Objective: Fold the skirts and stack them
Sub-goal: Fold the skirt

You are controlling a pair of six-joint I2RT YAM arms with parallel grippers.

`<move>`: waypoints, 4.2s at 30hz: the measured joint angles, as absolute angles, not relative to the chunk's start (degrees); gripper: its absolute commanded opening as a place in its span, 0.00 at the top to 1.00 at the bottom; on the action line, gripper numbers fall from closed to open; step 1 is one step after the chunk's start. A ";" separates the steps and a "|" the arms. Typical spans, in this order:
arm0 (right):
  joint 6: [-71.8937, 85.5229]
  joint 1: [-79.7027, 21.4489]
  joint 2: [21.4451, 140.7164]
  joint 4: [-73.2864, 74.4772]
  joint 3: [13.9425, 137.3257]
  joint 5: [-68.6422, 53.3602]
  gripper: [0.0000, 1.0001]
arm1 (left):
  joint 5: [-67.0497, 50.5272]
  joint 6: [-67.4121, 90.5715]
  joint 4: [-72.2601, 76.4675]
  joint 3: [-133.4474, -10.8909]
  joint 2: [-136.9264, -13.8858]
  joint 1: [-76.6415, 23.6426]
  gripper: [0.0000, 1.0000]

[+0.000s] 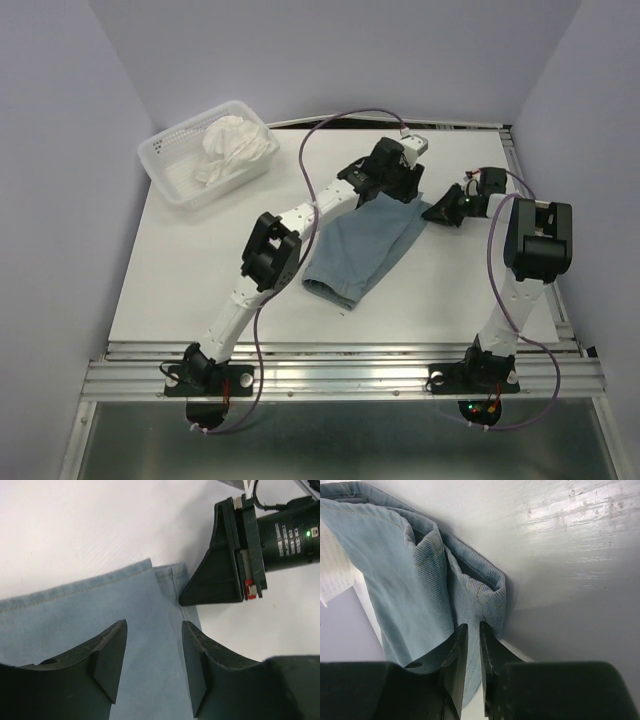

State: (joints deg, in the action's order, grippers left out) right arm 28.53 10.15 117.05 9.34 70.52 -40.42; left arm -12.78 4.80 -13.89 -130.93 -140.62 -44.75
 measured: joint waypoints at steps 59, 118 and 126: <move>31.97 10.04 113.58 2.81 63.29 -37.06 0.81 | 2.63 4.29 -3.81 -131.50 -150.98 -51.05 0.54; 30.52 9.87 111.42 6.04 64.42 -28.01 0.85 | -11.77 8.25 -4.80 -127.76 -149.34 -50.48 0.81; 24.58 9.82 108.62 13.37 68.25 -20.23 0.79 | -15.00 8.97 -2.92 -124.33 -147.50 -50.39 0.35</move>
